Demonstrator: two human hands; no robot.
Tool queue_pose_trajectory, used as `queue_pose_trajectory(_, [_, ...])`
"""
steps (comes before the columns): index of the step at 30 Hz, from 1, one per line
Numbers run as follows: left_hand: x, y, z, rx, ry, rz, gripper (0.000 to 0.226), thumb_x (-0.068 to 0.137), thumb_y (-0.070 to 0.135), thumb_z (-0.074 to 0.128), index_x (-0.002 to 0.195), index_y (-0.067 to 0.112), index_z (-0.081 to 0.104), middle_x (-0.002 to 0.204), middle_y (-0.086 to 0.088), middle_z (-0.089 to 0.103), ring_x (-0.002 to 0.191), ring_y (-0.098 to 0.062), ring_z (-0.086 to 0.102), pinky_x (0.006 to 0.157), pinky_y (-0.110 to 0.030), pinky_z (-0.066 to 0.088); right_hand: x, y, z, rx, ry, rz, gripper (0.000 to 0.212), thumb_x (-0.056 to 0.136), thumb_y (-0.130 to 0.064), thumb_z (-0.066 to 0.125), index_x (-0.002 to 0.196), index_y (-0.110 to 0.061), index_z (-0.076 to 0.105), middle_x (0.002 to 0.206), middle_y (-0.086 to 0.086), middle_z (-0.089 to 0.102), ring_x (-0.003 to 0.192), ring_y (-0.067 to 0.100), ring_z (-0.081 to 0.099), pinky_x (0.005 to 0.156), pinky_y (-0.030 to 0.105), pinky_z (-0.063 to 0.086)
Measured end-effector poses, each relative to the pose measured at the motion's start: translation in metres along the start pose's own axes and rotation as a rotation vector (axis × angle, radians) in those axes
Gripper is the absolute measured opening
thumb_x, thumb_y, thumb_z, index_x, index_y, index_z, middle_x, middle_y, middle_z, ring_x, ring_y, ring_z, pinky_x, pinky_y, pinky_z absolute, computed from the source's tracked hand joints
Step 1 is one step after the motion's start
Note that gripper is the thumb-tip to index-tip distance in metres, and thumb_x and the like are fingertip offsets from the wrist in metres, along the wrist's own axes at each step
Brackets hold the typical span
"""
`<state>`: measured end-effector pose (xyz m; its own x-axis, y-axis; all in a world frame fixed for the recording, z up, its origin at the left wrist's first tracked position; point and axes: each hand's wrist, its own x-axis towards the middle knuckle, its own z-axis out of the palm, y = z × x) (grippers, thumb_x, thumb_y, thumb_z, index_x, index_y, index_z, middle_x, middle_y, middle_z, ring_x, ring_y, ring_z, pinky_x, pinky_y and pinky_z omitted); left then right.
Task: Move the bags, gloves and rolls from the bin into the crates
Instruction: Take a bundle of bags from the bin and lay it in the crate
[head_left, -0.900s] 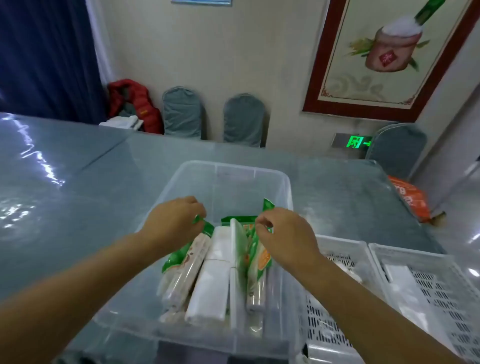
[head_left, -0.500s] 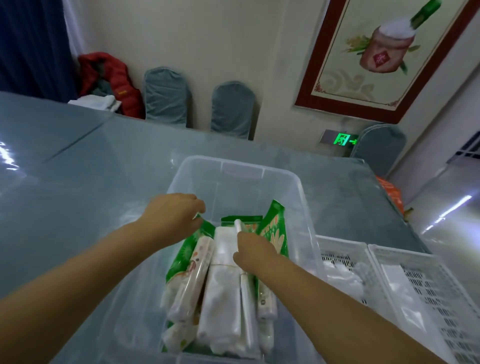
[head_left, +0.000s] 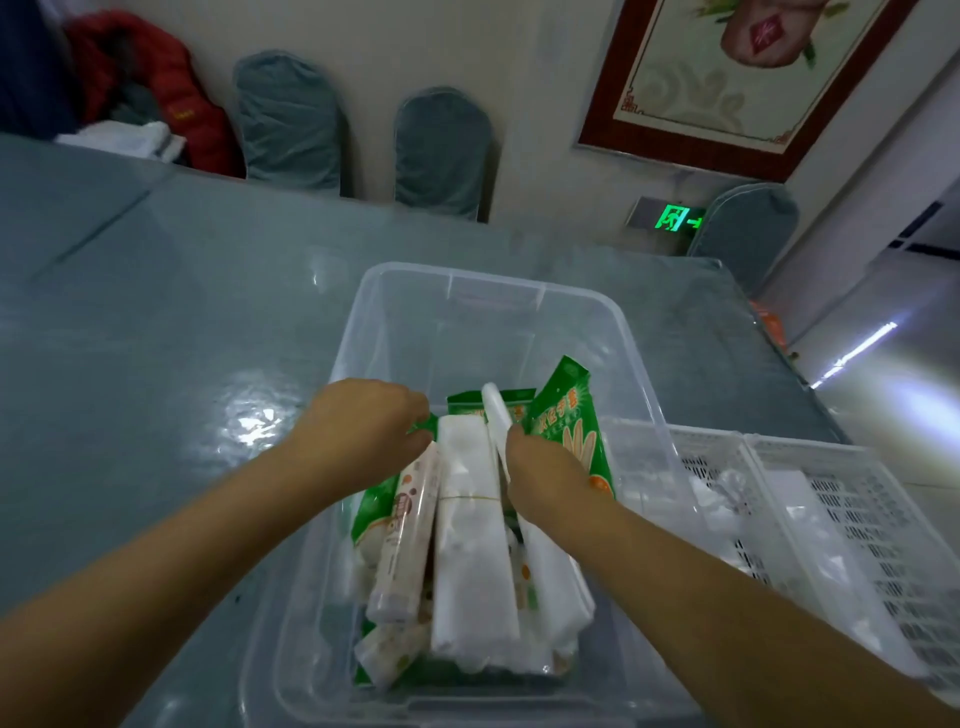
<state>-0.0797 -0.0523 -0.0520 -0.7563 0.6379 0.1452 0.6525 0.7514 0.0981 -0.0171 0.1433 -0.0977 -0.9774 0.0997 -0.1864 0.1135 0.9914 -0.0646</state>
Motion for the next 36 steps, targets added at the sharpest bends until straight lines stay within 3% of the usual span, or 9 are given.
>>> queue_pose_trajectory(3, [0.001, 0.000, 0.001, -0.006, -0.009, -0.026, 0.028, 0.085, 0.044, 0.044, 0.097, 0.026, 0.062, 0.094, 0.004, 0.068, 0.083, -0.022, 0.062, 0.062, -0.029, 0.044, 0.004, -0.016, -0.013, 0.059, 0.087, 0.003, 0.028, 0.084, 0.001, 0.054, 0.112, 0.000, 0.051, 0.102, 0.017, 0.065, 0.086, 0.033, 0.065, 0.061, 0.032, 0.043])
queue_pose_trajectory(6, [0.000, -0.001, 0.002, -0.036, 0.022, -0.029, 0.028, 0.084, 0.044, 0.046, 0.096, 0.026, 0.064, 0.089, 0.004, 0.068, 0.079, -0.021, 0.063, 0.062, -0.029, 0.047, -0.001, -0.038, 0.001, 0.155, 0.001, -0.053, 0.024, 0.086, -0.015, 0.057, 0.106, -0.003, 0.050, 0.104, 0.017, 0.063, 0.091, 0.035, 0.062, 0.062, 0.032, 0.039])
queue_pose_trajectory(8, [-0.001, -0.002, 0.003, -0.053, 0.053, -0.025, 0.027, 0.084, 0.044, 0.047, 0.094, 0.026, 0.065, 0.085, 0.004, 0.069, 0.076, -0.021, 0.063, 0.060, -0.029, 0.047, -0.007, -0.046, 0.017, 0.169, -0.083, -0.053, 0.039, 0.083, -0.032, 0.061, 0.107, -0.004, 0.049, 0.109, 0.017, 0.058, 0.100, 0.035, 0.055, 0.067, 0.034, 0.039])
queue_pose_trajectory(11, [-0.001, -0.004, 0.005, -0.082, 0.070, -0.019, 0.025, 0.083, 0.044, 0.047, 0.091, 0.027, 0.065, 0.082, 0.005, 0.068, 0.072, -0.019, 0.062, 0.056, -0.027, 0.042, -0.017, -0.048, 0.036, 0.016, -0.065, -0.010, 0.070, 0.073, -0.058, 0.062, 0.118, -0.007, 0.046, 0.118, 0.013, 0.047, 0.111, 0.034, 0.043, 0.086, 0.045, 0.038])
queue_pose_trajectory(14, [-0.001, -0.005, 0.006, -0.102, 0.085, -0.020, 0.024, 0.082, 0.043, 0.048, 0.088, 0.028, 0.065, 0.079, 0.005, 0.069, 0.071, -0.020, 0.062, 0.055, -0.027, 0.040, -0.025, -0.046, 0.047, -0.074, -0.057, -0.015, 0.087, 0.065, -0.068, 0.060, 0.126, -0.008, 0.041, 0.122, 0.011, 0.042, 0.114, 0.033, 0.036, 0.097, 0.054, 0.031])
queue_pose_trajectory(18, [-0.002, -0.005, 0.006, -0.101, 0.090, -0.023, 0.022, 0.083, 0.042, 0.048, 0.085, 0.028, 0.065, 0.077, 0.006, 0.068, 0.067, -0.018, 0.060, 0.053, -0.026, 0.038, -0.029, -0.042, 0.050, -0.087, -0.079, 0.002, 0.099, 0.060, -0.076, 0.059, 0.129, -0.009, 0.037, 0.122, 0.010, 0.040, 0.111, 0.032, 0.036, 0.097, 0.055, 0.032])
queue_pose_trajectory(24, [-0.001, -0.004, 0.004, -0.086, 0.071, -0.035, 0.024, 0.083, 0.042, 0.047, 0.085, 0.026, 0.065, 0.077, 0.004, 0.067, 0.066, -0.018, 0.060, 0.054, -0.027, 0.042, -0.021, -0.036, 0.041, -0.065, -0.122, 0.086, 0.079, 0.069, -0.046, 0.069, 0.128, -0.006, 0.034, 0.125, 0.013, 0.036, 0.112, 0.034, 0.036, 0.088, 0.047, 0.038])
queue_pose_trajectory(31, [0.001, -0.001, 0.004, -0.004, 0.047, -0.030, 0.026, 0.085, 0.043, 0.045, 0.087, 0.024, 0.064, 0.079, 0.003, 0.067, 0.070, -0.018, 0.061, 0.055, -0.027, 0.042, -0.020, -0.032, 0.042, -0.105, -0.094, 0.098, 0.089, 0.070, -0.068, 0.057, 0.129, -0.005, 0.037, 0.124, 0.013, 0.039, 0.112, 0.033, 0.036, 0.087, 0.043, 0.037])
queue_pose_trajectory(36, [0.001, -0.001, 0.003, 0.012, 0.036, -0.034, 0.027, 0.085, 0.044, 0.044, 0.091, 0.025, 0.064, 0.083, 0.004, 0.067, 0.074, -0.018, 0.061, 0.058, -0.027, 0.044, -0.009, -0.034, 0.029, -0.203, -0.142, 0.078, 0.086, 0.078, -0.042, 0.066, 0.135, 0.007, 0.024, 0.131, 0.022, 0.040, 0.115, 0.035, 0.044, 0.092, 0.041, 0.042])
